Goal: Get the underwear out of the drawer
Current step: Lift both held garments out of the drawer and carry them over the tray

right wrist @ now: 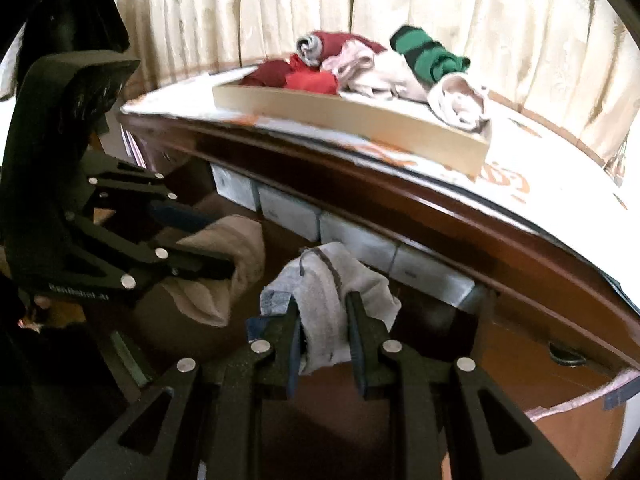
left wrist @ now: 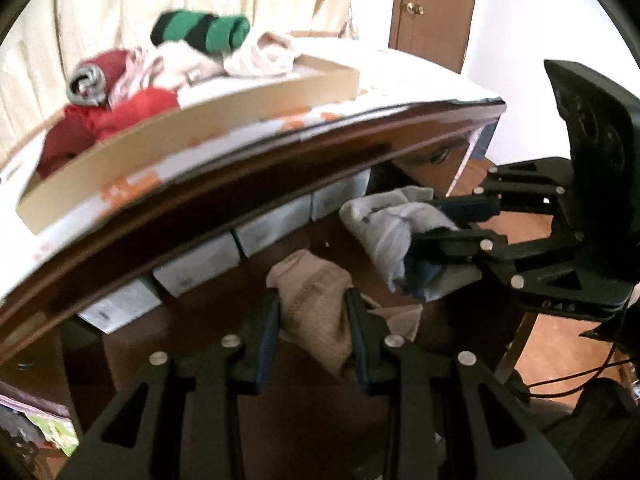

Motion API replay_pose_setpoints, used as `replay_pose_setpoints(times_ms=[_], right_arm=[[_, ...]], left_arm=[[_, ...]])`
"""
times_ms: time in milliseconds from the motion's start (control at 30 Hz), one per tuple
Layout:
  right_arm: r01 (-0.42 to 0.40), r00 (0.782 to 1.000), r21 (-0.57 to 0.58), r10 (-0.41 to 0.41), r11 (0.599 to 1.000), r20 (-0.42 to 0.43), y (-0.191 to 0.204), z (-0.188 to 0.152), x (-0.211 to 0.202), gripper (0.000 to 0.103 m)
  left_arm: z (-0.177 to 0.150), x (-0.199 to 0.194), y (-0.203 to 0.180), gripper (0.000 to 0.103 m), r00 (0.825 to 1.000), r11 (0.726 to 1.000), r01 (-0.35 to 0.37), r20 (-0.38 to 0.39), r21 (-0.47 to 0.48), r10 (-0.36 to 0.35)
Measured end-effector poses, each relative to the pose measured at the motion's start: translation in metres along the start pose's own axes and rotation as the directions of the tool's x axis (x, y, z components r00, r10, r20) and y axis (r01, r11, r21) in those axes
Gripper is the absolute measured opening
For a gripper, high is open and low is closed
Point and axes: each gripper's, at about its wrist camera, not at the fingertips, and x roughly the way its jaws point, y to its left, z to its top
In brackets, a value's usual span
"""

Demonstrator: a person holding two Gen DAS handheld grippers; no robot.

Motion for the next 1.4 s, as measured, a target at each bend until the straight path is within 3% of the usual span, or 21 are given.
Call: replay_pose_setpoints(times_ms=[367, 633, 900, 1400], right_arm=[[0.012, 0.996, 0.035, -0.015, 0.999, 0.092, -0.002, 0.015, -0.023, 0.023], [0.028, 0.983, 0.049, -0.037, 0.998, 0.18, -0.005, 0.032, -0.039, 0.023], [0.031, 0.968, 0.063, -0.045, 0.998, 0.247, -0.01, 0.051, -0.049, 0.023], [0.023, 0.953, 0.065, -0.042, 0.998, 0.299, -0.008, 0.057, -0.058, 0.023]], left_arm=[[0.007, -0.023, 0.009, 0.031, 0.99, 0.995, -0.095, 0.107, -0.01, 0.096], [0.023, -0.043, 0.02, 0.031, 0.964, 0.986, -0.162, 0.205, -0.042, 0.167], [0.04, -0.057, 0.032, 0.031, 0.942, 0.979, -0.19, 0.267, -0.077, 0.204], [0.046, -0.071, 0.03, 0.031, 0.917, 0.973, -0.213, 0.325, -0.085, 0.23]])
